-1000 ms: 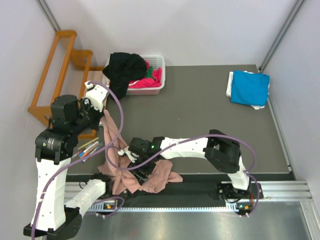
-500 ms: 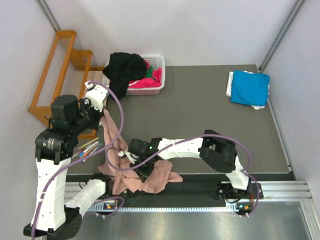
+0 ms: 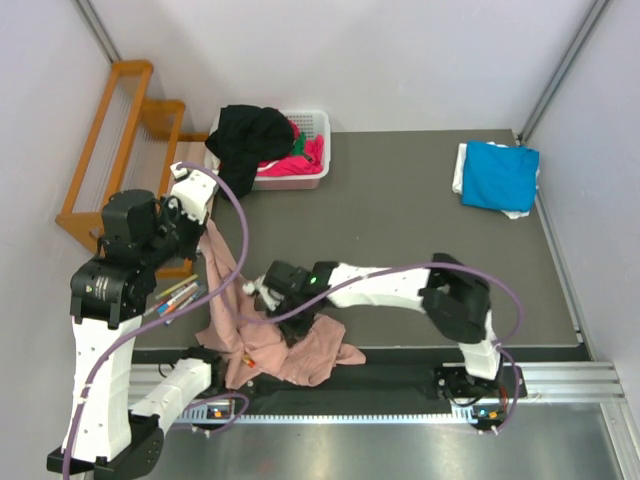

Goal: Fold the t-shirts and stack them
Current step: Flatten the tshirt out

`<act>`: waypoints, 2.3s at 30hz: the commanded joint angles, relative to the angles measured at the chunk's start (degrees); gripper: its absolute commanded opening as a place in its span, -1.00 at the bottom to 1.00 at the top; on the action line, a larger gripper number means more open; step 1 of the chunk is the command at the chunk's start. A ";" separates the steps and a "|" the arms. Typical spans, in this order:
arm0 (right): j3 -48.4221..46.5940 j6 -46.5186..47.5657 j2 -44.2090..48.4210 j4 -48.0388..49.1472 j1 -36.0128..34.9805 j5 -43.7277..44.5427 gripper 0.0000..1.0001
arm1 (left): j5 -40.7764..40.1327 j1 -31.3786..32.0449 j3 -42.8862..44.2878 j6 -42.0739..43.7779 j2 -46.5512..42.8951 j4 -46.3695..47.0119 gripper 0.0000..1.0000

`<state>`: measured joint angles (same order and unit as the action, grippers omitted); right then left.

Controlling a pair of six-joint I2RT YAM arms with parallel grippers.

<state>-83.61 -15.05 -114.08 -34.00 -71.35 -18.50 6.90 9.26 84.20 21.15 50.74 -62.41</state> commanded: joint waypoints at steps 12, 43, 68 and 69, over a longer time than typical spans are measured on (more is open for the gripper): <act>-1.91 -2.35 37.79 0.60 32.14 10.24 -1.00 | 2.83 -0.20 5.79 -3.57 8.22 1.97 -1.00; -16.58 -2.00 63.36 -2.30 53.16 19.65 -1.00 | -0.83 11.84 46.38 1.17 14.12 -7.78 -1.00; -4.13 -3.85 75.06 -1.78 52.72 22.55 -1.00 | 10.69 -3.72 10.72 16.56 -4.33 -9.23 -1.00; -2.97 -4.02 74.88 -0.38 52.81 22.63 -1.00 | 10.25 -3.72 9.93 16.21 -4.25 -8.70 -1.00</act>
<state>-90.70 -17.65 -37.93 -40.21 -18.63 2.70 17.17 5.98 96.20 38.50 46.46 -77.56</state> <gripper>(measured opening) 0.019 0.022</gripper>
